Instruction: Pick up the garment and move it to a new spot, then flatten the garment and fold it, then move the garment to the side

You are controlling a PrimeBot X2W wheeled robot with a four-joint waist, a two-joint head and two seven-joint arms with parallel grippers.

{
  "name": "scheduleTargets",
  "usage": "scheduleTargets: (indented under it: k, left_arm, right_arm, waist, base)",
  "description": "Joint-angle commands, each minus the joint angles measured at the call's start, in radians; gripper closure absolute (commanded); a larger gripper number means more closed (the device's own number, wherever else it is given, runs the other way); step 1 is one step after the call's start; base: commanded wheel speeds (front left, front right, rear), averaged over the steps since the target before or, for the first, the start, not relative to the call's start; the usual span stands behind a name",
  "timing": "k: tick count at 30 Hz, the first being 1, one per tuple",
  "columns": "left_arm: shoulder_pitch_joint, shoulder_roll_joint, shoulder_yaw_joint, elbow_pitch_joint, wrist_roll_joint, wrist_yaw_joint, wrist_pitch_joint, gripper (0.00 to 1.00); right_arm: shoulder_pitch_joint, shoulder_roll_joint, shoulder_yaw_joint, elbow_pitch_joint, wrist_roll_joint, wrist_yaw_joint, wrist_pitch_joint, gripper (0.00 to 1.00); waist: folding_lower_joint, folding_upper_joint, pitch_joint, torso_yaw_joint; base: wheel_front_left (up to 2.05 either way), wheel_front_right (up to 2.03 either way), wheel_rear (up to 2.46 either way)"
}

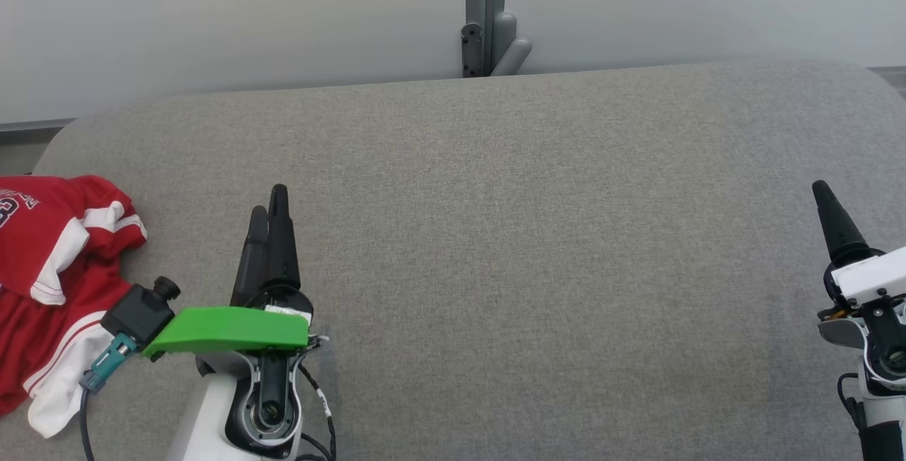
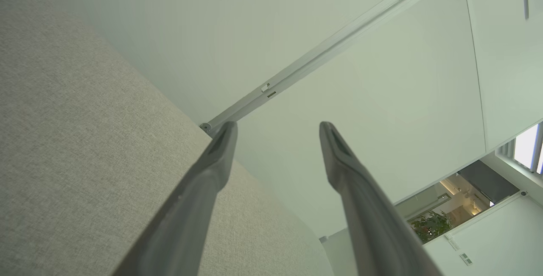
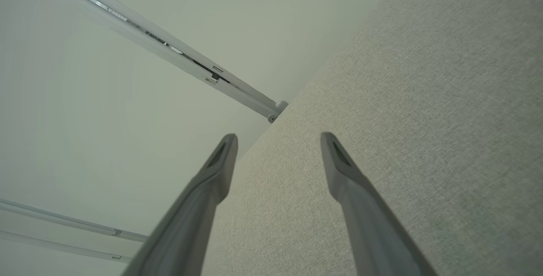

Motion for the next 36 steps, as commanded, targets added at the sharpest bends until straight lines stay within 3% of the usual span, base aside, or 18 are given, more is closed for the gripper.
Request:
scheduleTargets:
  k: [1,17,36]
  left_arm:
    - [-0.026,0.012,0.003,-0.025,0.062,0.000,-0.001,0.00]
    - [-0.010,0.046,-0.011,-0.038,0.366,0.036,0.022,0.00]
    - [0.012,0.056,-0.005,-0.044,0.581,0.079,0.087,0.00]
  right_arm:
    - [-0.007,-0.021,0.019,-0.035,-0.054,0.000,-0.022,0.00]
    - [0.030,-0.029,0.133,-0.122,-0.359,0.000,-0.136,0.00]
    - [0.090,0.004,0.199,-0.174,-0.597,0.000,-0.244,0.00]
  waist:
    - [0.0000,0.0000,-0.001,0.000]
    - [0.0000,0.0000,-0.005,0.003]
    - [0.0000,0.0000,-0.011,0.005]
  base:
    - [0.00,0.00,0.00]
    - [0.00,0.00,0.00]
    - [0.00,0.00,0.00]
